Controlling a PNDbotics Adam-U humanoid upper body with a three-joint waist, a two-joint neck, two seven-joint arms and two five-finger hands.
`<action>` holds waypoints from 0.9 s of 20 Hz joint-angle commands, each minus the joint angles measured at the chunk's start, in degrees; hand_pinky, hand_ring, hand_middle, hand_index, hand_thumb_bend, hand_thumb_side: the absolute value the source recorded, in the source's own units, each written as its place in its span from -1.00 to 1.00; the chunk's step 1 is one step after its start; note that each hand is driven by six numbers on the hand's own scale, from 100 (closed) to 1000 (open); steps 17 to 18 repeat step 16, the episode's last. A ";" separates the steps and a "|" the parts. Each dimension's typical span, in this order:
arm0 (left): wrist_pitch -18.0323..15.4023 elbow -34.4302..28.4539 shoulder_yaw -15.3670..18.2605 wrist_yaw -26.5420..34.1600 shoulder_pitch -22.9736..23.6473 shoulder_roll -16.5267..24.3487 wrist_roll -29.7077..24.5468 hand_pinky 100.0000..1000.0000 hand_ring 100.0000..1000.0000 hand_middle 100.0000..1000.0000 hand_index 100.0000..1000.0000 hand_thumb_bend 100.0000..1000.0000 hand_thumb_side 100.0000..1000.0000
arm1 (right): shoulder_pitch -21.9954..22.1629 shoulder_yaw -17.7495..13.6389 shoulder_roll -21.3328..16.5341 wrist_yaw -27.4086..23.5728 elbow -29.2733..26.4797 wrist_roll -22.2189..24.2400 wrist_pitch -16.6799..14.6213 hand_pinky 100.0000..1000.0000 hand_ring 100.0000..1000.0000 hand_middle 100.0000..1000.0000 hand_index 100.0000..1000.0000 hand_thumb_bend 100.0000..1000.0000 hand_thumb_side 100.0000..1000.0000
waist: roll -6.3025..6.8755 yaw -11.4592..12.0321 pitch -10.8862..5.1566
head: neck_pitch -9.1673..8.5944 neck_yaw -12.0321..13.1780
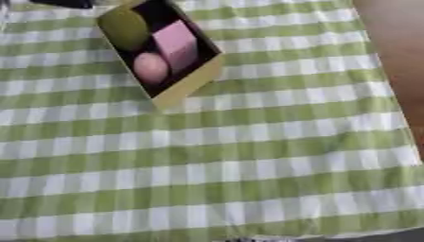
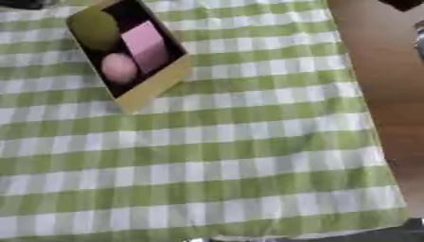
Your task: Pick up objects on the table and place them in the box.
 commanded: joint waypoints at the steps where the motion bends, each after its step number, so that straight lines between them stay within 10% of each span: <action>1: 0.86 -5.56 4.23 3.11 1.39 2.95 3.10 0.60 0.50 0.41 0.70 -0.26 0.19 | -0.23 -1.16 -1.02 -0.13 -0.85 -1.05 -0.52 0.77 0.64 0.54 0.70 -1.00 -0.21 | -1.08 0.29 -2.00 | 0.28 0.36; 8: 4.97 -15.42 12.77 9.18 9.40 2.68 9.16 0.59 0.52 0.45 0.71 -0.22 0.33 | -1.67 -1.98 0.74 -0.97 -0.85 -6.25 -2.71 0.77 0.65 0.55 0.71 -1.00 -0.16 | -1.73 1.02 -2.28 | 0.28 1.13; 18: 9.76 -26.61 16.01 16.06 19.98 0.34 16.04 0.58 0.50 0.43 0.70 -0.21 0.35 | -2.87 -1.66 4.44 1.36 -0.85 -10.61 -5.38 0.77 0.67 0.56 0.71 -1.00 -0.14 | -2.12 1.28 -2.02 | 0.28 1.98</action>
